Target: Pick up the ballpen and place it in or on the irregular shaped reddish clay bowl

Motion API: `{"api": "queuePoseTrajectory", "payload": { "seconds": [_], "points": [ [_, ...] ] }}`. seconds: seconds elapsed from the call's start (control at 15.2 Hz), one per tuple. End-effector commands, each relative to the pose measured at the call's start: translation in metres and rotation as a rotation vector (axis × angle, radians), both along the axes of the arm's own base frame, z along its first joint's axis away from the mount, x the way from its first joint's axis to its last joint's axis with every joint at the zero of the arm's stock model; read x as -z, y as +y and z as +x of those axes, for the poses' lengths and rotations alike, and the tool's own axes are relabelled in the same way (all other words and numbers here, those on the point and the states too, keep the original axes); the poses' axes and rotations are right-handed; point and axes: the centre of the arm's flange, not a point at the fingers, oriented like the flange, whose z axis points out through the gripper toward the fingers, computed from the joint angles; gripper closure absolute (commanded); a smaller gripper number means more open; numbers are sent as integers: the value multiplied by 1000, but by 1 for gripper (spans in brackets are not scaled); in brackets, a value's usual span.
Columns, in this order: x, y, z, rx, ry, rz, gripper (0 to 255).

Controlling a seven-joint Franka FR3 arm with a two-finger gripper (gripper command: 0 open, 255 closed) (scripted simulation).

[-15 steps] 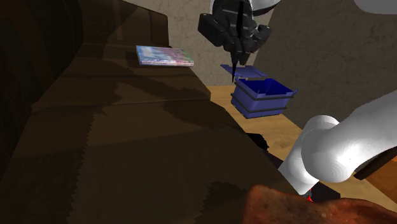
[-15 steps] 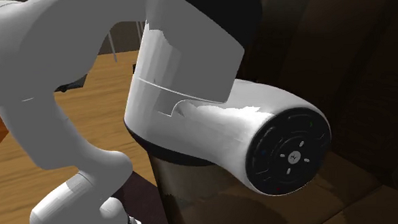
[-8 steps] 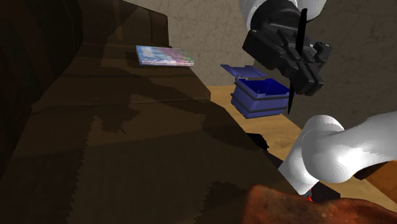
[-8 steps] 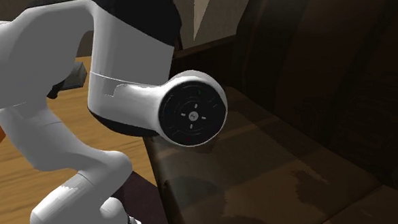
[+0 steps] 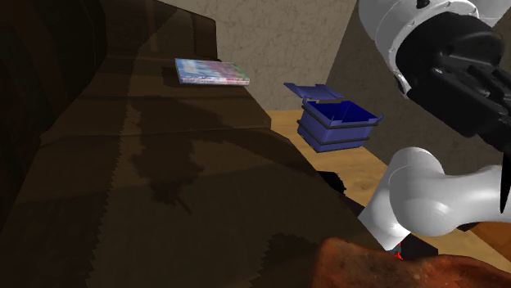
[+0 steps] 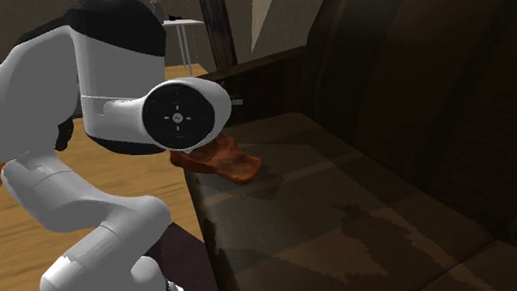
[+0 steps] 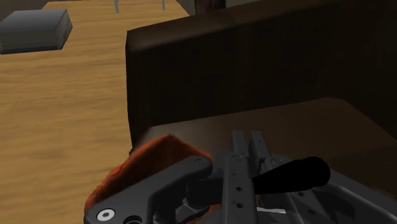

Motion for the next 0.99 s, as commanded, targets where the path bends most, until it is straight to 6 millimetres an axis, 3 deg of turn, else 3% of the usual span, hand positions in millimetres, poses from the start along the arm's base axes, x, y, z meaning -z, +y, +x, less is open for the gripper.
{"api": "queuePoseTrajectory", "payload": {
  "seconds": [0.0,0.13,0.92],
  "points": [
    [2,3,-29,1,1,0,255],
    [3,7,-59,1,1,0,255],
    [65,7,-59,1,1,0,255]
  ]
}}
